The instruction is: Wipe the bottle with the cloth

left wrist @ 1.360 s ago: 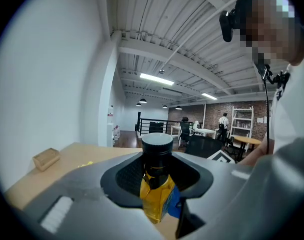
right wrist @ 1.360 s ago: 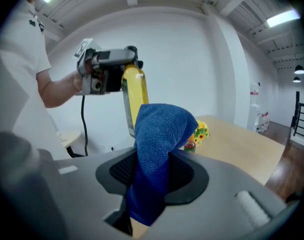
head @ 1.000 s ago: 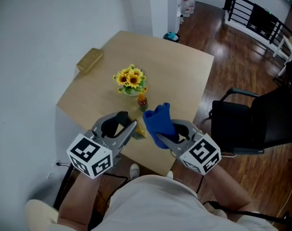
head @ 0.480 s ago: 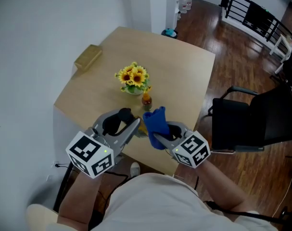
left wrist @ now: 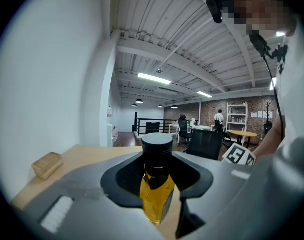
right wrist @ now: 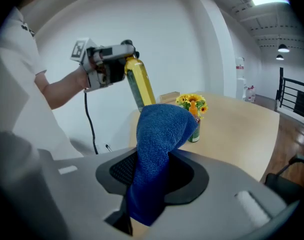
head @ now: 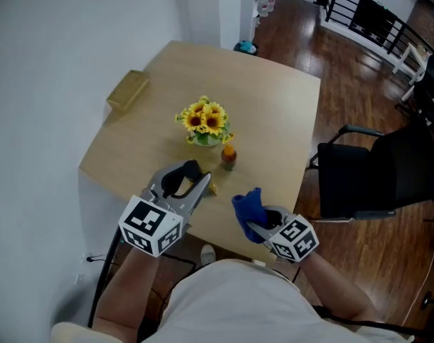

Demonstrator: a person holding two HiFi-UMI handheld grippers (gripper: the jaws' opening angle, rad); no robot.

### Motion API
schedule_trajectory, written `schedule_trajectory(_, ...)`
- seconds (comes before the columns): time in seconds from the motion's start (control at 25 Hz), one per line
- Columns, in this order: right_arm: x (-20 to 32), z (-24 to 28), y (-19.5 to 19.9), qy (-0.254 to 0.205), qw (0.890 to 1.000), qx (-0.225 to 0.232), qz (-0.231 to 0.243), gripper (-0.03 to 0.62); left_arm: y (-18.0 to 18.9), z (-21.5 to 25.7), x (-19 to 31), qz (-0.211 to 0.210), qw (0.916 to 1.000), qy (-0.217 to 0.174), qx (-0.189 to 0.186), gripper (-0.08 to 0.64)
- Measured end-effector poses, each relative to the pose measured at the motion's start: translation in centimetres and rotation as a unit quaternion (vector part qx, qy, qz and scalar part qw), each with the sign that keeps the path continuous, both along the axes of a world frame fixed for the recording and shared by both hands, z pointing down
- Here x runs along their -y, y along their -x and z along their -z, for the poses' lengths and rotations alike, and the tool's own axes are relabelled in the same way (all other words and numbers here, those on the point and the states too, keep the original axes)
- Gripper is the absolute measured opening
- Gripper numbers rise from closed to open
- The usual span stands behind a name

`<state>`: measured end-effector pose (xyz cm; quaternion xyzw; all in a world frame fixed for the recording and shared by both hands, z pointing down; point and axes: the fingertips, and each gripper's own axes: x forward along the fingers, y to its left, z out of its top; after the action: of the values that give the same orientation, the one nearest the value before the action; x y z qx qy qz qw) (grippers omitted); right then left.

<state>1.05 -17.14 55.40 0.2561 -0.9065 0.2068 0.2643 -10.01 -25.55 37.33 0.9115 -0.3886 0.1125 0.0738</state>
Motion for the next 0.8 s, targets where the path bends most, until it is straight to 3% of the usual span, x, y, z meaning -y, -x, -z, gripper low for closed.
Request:
schedule_trajectory(0.24, -3.6, 2.0, -2.3, -0.005, 0.999, -0.007, -0.048, 0.15, 2.2, -6.9, 4.6, -0.002, 0.9993, -0.017, 0.032, 0.156)
schedule_trajectory(0.44, -5.5, 2.8, -4.6, 0.004, 0.991, -0.017, -0.135, 0.15, 3.9, -12.3, 8.1, 0.016, 0.9983, -0.018, 0.054, 0.156)
schedule_trajectory(0.68, -7.9, 3.5, -4.9, 0.024, 0.979, -0.036, -0.198, 0.15, 5.4, -17.3, 11.7, 0.001, 0.998, -0.012, 0.062, 0.156)
schedule_trajectory(0.8, -8.9, 3.8, -4.8, 0.033, 0.975, -0.045, -0.215, 0.15, 5.5, -18.3, 13.2, -0.002, 0.9989, -0.013, 0.045, 0.156)
